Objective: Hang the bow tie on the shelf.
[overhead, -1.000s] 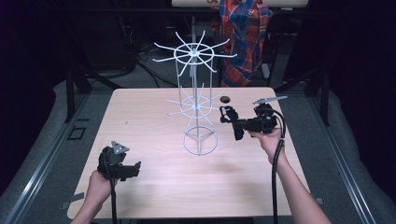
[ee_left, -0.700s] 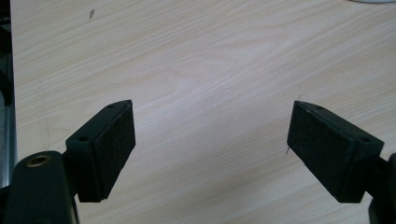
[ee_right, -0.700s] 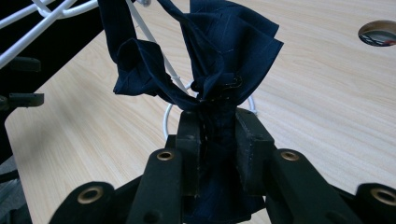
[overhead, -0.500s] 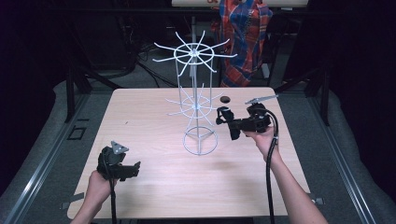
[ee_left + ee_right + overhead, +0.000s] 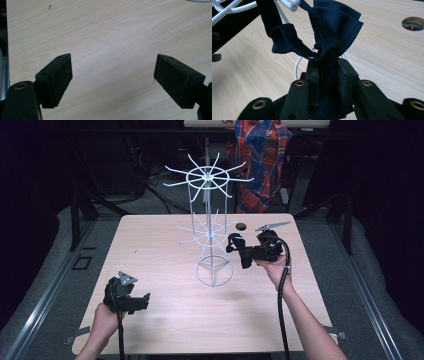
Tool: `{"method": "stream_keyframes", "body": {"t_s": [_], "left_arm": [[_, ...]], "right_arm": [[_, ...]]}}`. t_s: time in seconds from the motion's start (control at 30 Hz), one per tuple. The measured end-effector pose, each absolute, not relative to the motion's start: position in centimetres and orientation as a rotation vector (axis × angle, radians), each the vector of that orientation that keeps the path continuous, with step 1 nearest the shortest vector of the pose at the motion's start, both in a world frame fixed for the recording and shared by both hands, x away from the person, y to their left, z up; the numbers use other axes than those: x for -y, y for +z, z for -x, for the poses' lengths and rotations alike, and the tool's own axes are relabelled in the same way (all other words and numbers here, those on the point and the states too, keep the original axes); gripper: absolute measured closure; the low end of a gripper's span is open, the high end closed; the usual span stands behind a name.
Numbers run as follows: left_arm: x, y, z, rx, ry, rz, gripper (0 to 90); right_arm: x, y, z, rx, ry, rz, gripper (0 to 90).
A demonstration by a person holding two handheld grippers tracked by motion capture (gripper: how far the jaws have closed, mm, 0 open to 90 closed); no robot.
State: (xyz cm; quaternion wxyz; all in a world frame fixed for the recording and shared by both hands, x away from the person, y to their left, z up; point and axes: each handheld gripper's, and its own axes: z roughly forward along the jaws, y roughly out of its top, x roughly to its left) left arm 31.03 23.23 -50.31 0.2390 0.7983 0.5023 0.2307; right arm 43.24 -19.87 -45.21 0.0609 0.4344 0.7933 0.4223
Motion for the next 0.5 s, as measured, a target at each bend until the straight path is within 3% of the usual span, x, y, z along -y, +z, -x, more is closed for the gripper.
{"method": "stream_keyframes", "body": {"t_s": [0.5], "left_arm": [[-23.2, -50.3, -31.1, -1.376, 0.631, -2.185, 15.6]], "right_arm": [[18.7, -45.3, -43.5, -2.410, 1.215, -1.294, 72.1]]}}
